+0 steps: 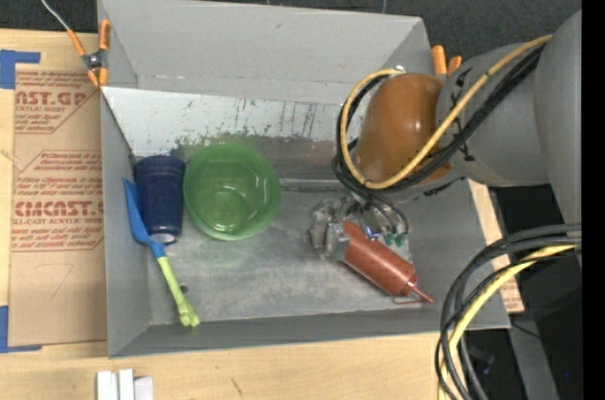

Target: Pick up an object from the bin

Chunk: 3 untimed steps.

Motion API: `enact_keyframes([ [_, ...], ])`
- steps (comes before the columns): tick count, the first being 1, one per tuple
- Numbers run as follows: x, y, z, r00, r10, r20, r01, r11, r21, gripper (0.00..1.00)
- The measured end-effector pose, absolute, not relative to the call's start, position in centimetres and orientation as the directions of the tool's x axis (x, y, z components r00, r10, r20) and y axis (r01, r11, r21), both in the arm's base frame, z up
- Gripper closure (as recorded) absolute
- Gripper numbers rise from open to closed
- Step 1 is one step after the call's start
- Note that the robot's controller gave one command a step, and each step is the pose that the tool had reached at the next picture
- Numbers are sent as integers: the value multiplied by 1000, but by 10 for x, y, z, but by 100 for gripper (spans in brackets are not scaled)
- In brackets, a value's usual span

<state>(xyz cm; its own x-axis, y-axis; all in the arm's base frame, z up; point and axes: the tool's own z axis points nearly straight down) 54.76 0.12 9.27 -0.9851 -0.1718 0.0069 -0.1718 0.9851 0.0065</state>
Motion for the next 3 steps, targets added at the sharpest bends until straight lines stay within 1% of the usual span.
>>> enact_keyframes([
  [1, 550, -33, 119, -987, -162, 6, -162, 987, 5, 0],
  [2, 551, -68, 141, -891, -454, 3, -454, 891, 7, 100],
  [3, 551, -68, 141, -891, -454, 3, -454, 891, 8, 100],
])
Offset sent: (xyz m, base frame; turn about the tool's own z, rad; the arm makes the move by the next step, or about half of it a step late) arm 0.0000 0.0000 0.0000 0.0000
